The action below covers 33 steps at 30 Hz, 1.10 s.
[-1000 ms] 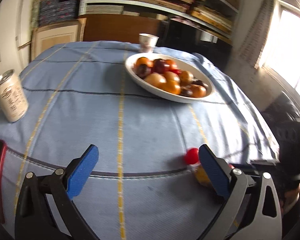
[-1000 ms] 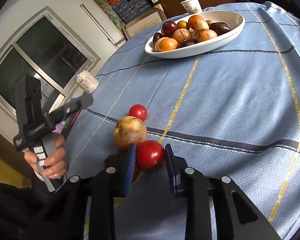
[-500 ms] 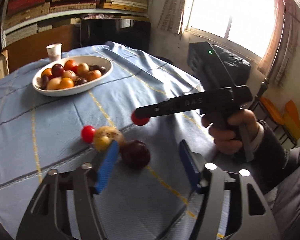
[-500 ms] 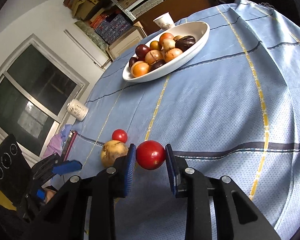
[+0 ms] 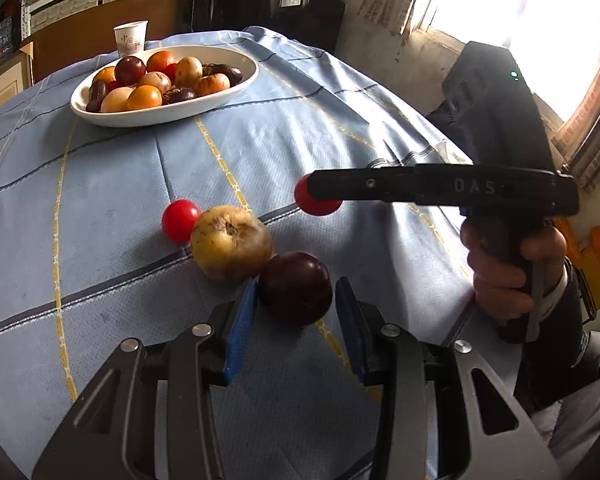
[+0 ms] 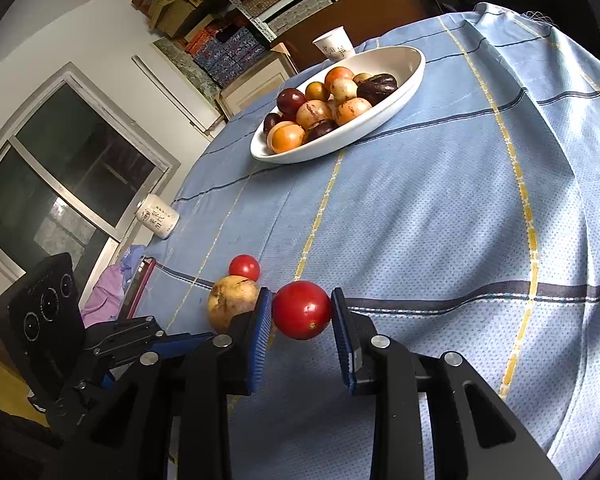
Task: Organize fruits
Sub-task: 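Grasp a red tomato with the right tool while the left tool grasps a dark red plum, then place both fruits on the white plate and open both tools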
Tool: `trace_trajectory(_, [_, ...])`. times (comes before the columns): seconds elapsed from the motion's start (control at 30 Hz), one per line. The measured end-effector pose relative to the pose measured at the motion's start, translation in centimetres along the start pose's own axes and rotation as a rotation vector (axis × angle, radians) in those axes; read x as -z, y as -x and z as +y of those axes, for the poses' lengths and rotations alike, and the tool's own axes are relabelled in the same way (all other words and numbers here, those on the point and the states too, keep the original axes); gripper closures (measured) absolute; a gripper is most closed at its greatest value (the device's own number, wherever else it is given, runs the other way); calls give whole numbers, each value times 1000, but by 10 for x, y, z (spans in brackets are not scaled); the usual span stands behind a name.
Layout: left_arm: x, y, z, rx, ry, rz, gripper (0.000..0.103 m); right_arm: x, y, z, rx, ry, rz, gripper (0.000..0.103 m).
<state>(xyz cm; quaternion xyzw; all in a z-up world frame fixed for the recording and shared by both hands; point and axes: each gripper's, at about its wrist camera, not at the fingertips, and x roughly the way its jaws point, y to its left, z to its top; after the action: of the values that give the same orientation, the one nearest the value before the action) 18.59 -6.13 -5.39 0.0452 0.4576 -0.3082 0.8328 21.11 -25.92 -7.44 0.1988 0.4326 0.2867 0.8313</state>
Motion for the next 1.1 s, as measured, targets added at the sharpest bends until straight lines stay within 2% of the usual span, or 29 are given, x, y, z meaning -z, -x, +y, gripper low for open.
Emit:
trace_trajectory(0.23, [-5, -13, -4, -16, 2, 43, 63, 1, 2, 0, -1, 3, -7, 72])
trace_trajectory(0.7, [-11, -16, -2, -9, 42, 31, 65, 2, 7, 0, 0, 3, -24, 72])
trace_trajectory(0.87, [-10, -9, -2, 6, 46, 1, 65, 4, 8, -2, 0, -3, -26, 72])
trace_trajectory(1.1, [-8, 13, 9, 65, 83, -69, 65, 4, 8, 1, 8, 20, -40, 72])
